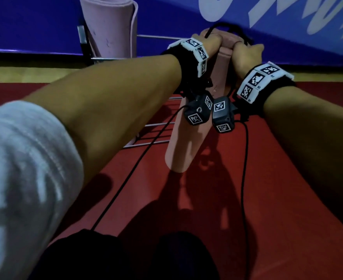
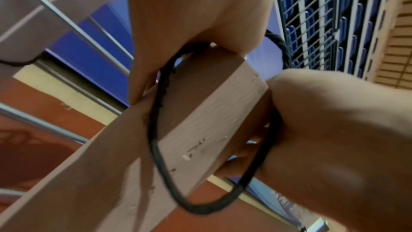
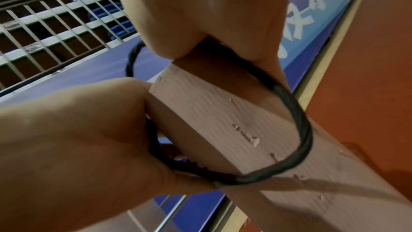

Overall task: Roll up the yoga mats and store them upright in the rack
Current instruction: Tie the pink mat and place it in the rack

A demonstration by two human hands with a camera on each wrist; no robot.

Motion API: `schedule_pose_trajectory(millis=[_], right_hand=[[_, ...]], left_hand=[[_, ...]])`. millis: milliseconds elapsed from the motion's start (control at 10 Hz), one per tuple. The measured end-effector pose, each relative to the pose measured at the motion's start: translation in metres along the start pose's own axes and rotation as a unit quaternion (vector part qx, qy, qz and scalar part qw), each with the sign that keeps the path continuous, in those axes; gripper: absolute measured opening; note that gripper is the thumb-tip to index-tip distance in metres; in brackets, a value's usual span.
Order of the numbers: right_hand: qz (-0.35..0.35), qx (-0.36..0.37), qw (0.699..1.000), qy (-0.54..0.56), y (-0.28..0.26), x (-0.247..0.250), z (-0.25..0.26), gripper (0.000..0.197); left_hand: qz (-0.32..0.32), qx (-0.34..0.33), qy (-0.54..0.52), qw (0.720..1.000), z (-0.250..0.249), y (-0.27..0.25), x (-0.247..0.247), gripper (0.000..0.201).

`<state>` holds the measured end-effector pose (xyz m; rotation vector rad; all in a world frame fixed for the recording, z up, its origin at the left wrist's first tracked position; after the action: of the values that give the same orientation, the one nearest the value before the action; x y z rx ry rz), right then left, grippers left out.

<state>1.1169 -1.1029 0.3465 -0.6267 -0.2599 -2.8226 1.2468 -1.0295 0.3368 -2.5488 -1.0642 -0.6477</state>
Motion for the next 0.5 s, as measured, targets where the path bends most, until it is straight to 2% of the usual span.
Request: schedule_pose_trajectory(millis=[100,200,400,500], right_hand=[[0.020,0.020,1.000,-0.013,-0.011,-0.001,0.006,0.051],[0.030,0.032,0.999,0.002,-0.032,-0.003,0.019,0.053],[0.074,0.068,0.995,0.026,-0.085,-0.008,0.067,0.061],[0.119,0.095,0.988,0.015,-0.115,-0.019,0.087,0.055]], left_hand=[[-0.002,-0.027,-0.016,1.000,0.001,-0.001,0.002,0.050],[0.003,-0.015,-0.021,1.000,0.002,-0.019,0.018,0.048],[-0.027,0.011,-0.054,0.998,0.015,-0.076,0.084,0.058],[-0.056,0.038,-0.076,0.995,0.031,-0.111,0.118,0.052]])
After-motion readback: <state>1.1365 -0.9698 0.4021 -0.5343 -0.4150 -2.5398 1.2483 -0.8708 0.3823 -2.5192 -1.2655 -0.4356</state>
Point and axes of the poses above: each hand's wrist, its own y-axis towards the middle knuckle, its own x-axis out of the back of the hand, z = x × y, the point moved 7 cm from there along y, towards the middle knuckle, and after that the axes turned 4 degrees about x, right-handed, at the moved point
